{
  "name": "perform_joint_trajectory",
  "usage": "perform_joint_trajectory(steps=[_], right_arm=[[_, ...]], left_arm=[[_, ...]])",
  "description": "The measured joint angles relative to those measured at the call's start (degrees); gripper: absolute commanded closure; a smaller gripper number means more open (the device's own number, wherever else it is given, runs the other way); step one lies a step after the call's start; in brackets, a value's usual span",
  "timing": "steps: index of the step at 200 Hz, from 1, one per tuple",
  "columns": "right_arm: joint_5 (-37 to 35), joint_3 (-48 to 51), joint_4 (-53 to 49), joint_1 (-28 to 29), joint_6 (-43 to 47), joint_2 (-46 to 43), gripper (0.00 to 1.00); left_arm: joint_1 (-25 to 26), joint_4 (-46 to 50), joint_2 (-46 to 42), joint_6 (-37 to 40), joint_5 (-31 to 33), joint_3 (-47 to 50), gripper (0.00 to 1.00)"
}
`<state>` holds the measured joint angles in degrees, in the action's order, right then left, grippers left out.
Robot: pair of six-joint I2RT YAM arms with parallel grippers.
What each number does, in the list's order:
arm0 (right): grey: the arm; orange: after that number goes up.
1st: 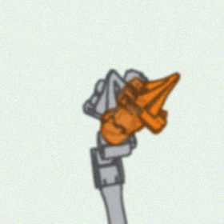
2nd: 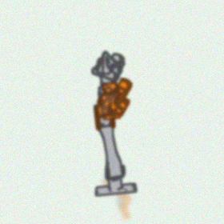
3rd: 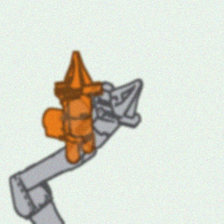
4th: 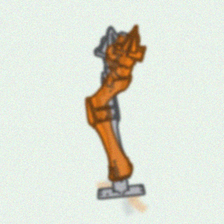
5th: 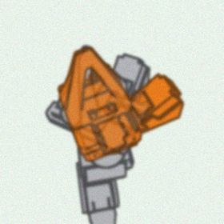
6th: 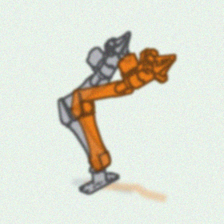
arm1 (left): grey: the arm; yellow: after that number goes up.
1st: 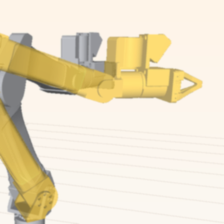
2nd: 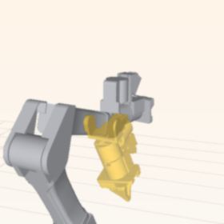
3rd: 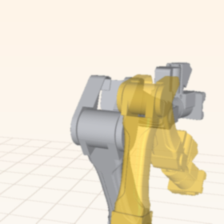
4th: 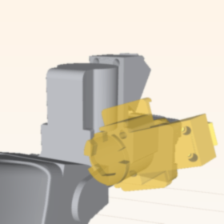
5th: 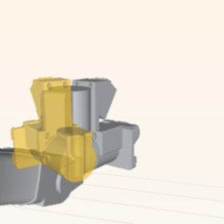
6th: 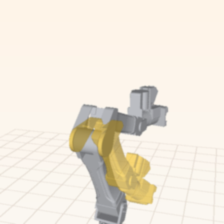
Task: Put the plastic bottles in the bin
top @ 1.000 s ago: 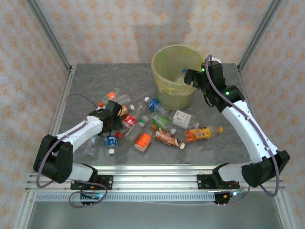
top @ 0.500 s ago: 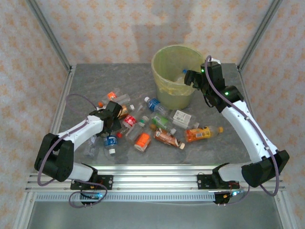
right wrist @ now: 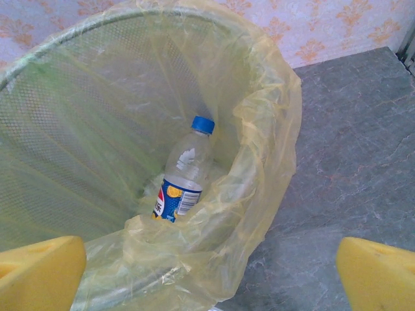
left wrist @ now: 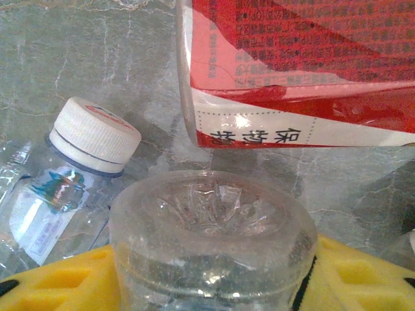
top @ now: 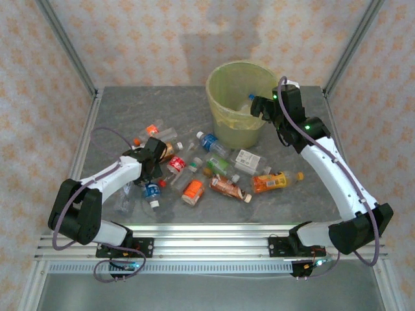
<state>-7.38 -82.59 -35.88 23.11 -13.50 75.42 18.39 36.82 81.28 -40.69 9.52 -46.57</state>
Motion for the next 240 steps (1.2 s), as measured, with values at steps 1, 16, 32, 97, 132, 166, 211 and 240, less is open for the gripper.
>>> perform_joint_trajectory(steps=[1, 16, 32, 97, 132, 166, 211, 240], right_arm=[[0.0, 0.0, 0.0, 0.0, 0.0, 0.0, 0.01], [0.0, 0.0, 0.0, 0.0, 0.0, 0.0, 0.01], [0.0, 0.02, 0.0, 0.0, 0.0, -0.02, 0.01], [1.62, 0.22, 0.66, 0.0, 0.0, -0.63, 0.01], [6.12, 2.27, 2.43, 0.0, -0.13, -2.84, 0.01], [12.85, 5.7, 5.4, 0.0, -0.52, -5.81, 0.01], [19.52, 9.44, 9.31, 0.11, -1.81, -9.01, 0.01], [18.6, 10.99, 9.81, 0.11, -2.6, -12.07, 0.01]], left_arm=[[0.0, 0.02, 0.0, 0.0, 0.0, -0.04, 0.45], [0.0, 0.48, -0.55, -0.02, 0.2, -0.76, 0.47], [0.28, 1.86, -2.43, 0.0, 0.59, -1.84, 0.47], [2.62, 9.68, -13.75, 1.36, 3.61, -13.03, 0.48], [3.04, 9.07, -16.39, 3.28, 2.69, -20.22, 0.5], [4.09, 2.6, -14.45, 5.73, -2.34, -27.26, 0.51], [6.12, -6.8, -0.31, 8.31, -12.07, -44.68, 0.52], [8.74, -11.3, 10.8, 11.15, -16.11, -58.66, 0.52]])
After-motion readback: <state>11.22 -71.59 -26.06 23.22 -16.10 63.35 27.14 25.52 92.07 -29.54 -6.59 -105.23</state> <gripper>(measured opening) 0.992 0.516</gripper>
